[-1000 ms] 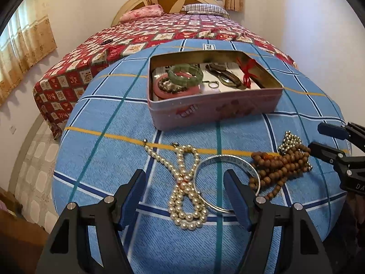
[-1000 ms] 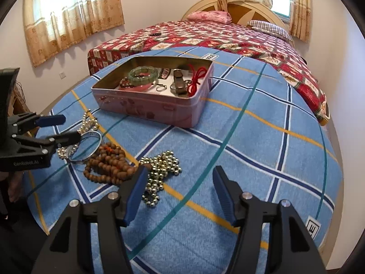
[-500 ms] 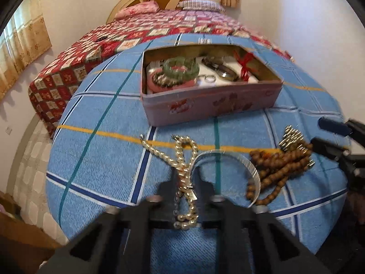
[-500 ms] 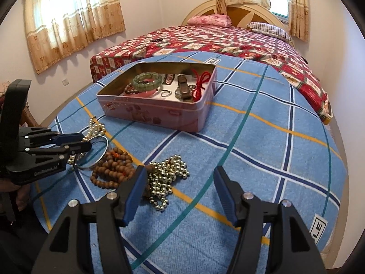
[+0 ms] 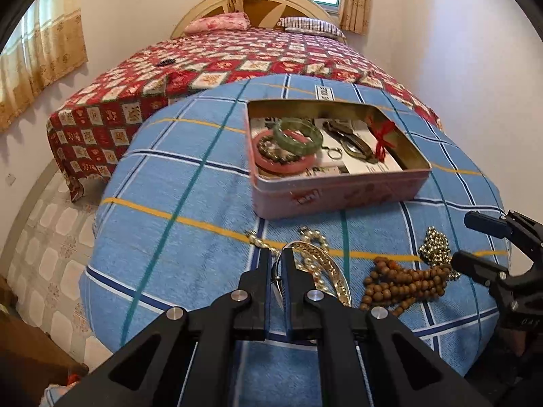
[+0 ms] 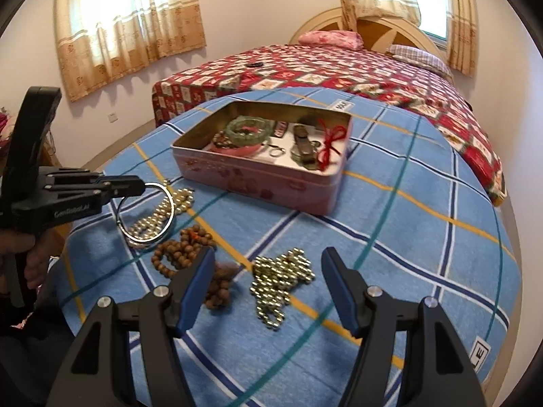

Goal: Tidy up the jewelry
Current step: 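Close the left tool on the silver bangle while the right tool grasps the wooden beads, then drop the silver bangle and wooden beads into the tin with both tools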

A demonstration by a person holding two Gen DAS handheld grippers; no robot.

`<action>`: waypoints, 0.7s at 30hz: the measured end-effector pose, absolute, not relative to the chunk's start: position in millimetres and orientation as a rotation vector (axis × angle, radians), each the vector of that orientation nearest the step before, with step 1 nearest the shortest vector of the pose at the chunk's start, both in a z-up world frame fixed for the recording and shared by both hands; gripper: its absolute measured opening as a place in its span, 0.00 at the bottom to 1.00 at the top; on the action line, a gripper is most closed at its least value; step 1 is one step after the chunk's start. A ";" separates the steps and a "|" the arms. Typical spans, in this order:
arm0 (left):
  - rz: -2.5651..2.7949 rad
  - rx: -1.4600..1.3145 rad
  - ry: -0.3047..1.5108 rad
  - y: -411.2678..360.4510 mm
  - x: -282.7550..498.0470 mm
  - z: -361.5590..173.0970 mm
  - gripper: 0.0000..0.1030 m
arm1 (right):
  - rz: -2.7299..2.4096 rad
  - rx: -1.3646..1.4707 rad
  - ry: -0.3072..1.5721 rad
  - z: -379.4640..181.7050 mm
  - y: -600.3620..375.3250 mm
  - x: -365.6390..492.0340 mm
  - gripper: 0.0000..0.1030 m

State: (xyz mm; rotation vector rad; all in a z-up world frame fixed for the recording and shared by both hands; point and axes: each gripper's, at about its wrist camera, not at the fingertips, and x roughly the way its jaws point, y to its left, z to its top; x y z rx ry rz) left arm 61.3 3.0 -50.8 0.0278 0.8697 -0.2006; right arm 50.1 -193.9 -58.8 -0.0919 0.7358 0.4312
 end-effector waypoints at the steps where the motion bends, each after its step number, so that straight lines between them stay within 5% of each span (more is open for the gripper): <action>1: -0.200 0.025 0.869 4.2 61.7 -50.5 0.04 | 0.441 -0.096 0.734 -58.1 -191.4 50.3 0.66; 13: -0.201 -0.002 0.863 13.6 65.0 -53.8 0.04 | 0.570 -0.201 0.840 -84.9 -144.7 66.7 0.64; 17: -0.209 -0.009 0.864 14.3 64.8 -55.1 0.04 | 0.582 -0.197 0.872 -91.3 -144.9 70.3 0.54; 19: -0.213 -0.009 0.859 13.3 64.3 -54.0 0.04 | 0.599 -0.173 0.883 -89.7 -146.8 71.7 0.25; 21: -0.216 -0.009 0.854 12.6 64.1 -53.1 0.04 | 0.603 -0.151 0.893 -89.7 -148.5 72.7 0.24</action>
